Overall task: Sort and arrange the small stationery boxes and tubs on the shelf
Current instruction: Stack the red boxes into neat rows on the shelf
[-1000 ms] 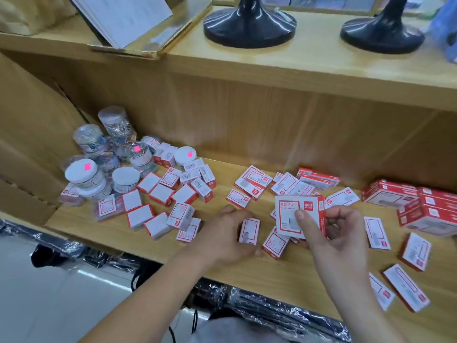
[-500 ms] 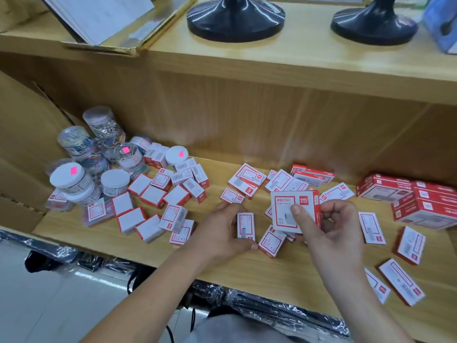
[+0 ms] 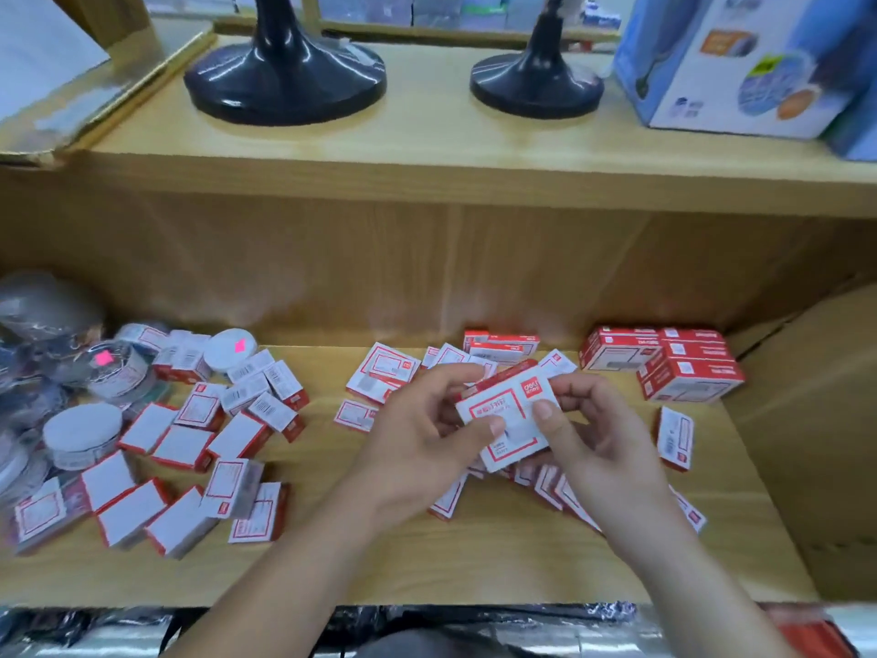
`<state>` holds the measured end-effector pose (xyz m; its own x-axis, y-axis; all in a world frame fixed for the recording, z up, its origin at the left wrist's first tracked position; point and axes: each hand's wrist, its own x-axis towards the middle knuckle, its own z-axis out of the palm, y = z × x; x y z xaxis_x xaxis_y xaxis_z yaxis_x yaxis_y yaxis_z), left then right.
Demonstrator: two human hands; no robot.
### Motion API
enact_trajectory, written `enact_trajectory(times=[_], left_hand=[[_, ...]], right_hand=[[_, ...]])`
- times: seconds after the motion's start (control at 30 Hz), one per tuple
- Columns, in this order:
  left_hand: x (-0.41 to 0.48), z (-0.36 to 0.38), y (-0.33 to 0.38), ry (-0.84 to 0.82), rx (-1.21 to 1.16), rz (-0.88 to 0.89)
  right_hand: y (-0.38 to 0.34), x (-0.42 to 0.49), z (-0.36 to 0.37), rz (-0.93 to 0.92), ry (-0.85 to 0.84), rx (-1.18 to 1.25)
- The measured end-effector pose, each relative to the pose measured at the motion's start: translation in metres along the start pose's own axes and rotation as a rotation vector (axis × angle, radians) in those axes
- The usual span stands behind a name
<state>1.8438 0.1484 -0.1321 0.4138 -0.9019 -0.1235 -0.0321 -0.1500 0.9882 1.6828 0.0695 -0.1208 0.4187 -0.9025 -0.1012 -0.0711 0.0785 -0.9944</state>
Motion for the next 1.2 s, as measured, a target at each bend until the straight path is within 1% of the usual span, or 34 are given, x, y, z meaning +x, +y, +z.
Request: enact_trajectory(times=[0.07, 0.17, 0.27, 0.37, 0.4, 0.47, 0.5, 0.57, 0.67, 0.77, 0.83, 0.9, 0.97, 1.03, 1.2], left_hand=[[0.008, 0.015, 0.006, 0.0, -0.045, 0.015], [0.016, 0.046, 0.01, -0.104, 0.005, 0.059], [0.024, 0.085, 0.015, -0.201, 0.042, 0.101], [0.037, 0.131, 0.018, -0.242, 0.058, 0.154], [0.044, 0.145, 0.015, -0.234, 0.153, 0.201], [0.061, 0.168, 0.004, -0.194, 0.562, 0.393], [0.068, 0.178, 0.0, -0.214, 0.754, 0.466], [0.074, 0.193, -0.009, -0.31, 0.957, 0.489], [0.076, 0.202, -0.027, -0.371, 1.076, 0.542], [0.074, 0.191, -0.038, -0.317, 1.107, 0.589], [0.073, 0.184, -0.041, -0.276, 1.108, 0.61], [0.072, 0.176, -0.042, -0.293, 1.06, 0.56], [0.073, 0.168, -0.046, -0.347, 1.004, 0.492], [0.073, 0.162, -0.053, -0.387, 0.991, 0.466], [0.071, 0.154, -0.061, -0.44, 0.947, 0.437]], right_hand=[[0.0, 0.0, -0.024, -0.051, -0.005, -0.079], [-0.003, -0.002, -0.062, -0.064, -0.012, -0.166], [-0.003, -0.005, -0.103, -0.078, 0.066, -0.259], [-0.002, -0.007, -0.145, -0.139, 0.179, -0.325], [0.0, -0.006, -0.158, -0.177, 0.234, -0.39], [0.004, -0.001, -0.178, -0.249, 0.351, -0.585], [0.007, 0.003, -0.184, -0.276, 0.406, -0.67], [0.015, 0.012, -0.193, -0.301, 0.475, -0.752], [0.029, 0.027, -0.191, -0.301, 0.478, -0.729], [0.045, 0.037, -0.188, -0.263, 0.429, -0.614], [0.055, 0.043, -0.189, -0.233, 0.426, -0.574], [0.064, 0.049, -0.189, -0.18, 0.428, -0.563], [0.071, 0.053, -0.187, -0.102, 0.415, -0.521], [0.077, 0.056, -0.184, -0.044, 0.394, -0.478], [0.09, 0.07, -0.185, 0.007, 0.387, -0.369]])
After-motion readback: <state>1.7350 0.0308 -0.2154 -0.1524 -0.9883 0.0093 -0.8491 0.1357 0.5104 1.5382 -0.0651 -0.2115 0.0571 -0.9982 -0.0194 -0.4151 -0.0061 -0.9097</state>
